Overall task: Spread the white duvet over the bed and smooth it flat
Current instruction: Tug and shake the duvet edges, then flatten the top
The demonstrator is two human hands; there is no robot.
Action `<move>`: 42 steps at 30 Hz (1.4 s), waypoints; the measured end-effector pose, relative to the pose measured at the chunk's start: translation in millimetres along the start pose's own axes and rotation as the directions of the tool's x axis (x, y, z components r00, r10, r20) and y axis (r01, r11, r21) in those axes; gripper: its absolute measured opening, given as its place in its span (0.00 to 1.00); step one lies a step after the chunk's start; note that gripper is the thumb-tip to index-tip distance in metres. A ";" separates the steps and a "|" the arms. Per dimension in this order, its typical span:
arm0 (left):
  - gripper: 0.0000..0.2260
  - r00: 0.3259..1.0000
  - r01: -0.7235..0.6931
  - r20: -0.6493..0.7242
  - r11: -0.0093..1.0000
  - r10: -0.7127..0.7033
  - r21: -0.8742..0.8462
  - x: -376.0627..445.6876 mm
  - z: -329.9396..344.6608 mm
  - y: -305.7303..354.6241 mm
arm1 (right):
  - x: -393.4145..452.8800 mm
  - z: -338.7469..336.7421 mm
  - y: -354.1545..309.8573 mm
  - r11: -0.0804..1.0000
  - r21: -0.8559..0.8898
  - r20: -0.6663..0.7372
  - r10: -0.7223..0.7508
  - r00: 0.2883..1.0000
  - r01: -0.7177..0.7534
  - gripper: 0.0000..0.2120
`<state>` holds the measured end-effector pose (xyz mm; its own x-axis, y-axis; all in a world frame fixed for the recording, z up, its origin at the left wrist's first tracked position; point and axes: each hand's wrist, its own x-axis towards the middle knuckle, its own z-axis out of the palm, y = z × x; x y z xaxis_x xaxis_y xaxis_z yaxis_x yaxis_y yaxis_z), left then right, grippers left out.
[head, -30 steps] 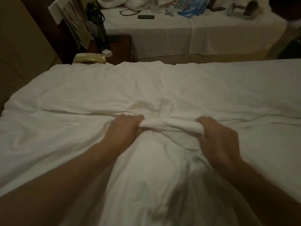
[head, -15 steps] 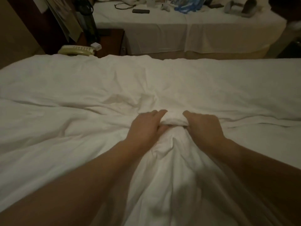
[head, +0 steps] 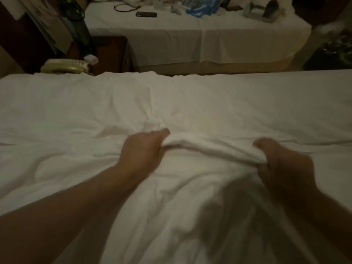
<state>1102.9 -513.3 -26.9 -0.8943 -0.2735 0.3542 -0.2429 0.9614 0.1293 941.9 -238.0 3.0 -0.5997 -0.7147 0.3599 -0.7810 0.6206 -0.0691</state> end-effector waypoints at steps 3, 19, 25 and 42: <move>0.10 0.990 0.133 0.051 0.991 -0.131 -0.027 17.1 10.0 -14.3 | 48.8 20.5 -7.9 0.990 0.060 -0.046 0.127 0.991 -0.125 0.13; 0.18 0.856 0.313 0.378 0.935 -0.354 0.166 -43.6 175.4 -21.2 | -40.6 232.3 -4.1 0.963 -0.031 0.256 0.267 0.929 -0.268 0.11; 0.19 0.804 0.333 0.496 0.939 -0.328 0.081 -5.5 118.9 26.7 | -6.7 197.4 13.1 0.939 0.055 0.723 0.198 0.662 -0.340 0.18; 0.18 0.988 0.112 0.127 0.973 -0.088 -0.203 47.5 102.1 182.7 | -1.8 11.2 181.6 0.997 0.076 0.084 0.026 0.996 -0.033 0.11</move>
<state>977.7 -347.7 -81.0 -0.9099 -0.3508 0.2213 -0.2603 0.8983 0.3539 799.2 -127.6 -20.6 -0.6325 -0.7227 0.2787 -0.7721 0.6172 -0.1515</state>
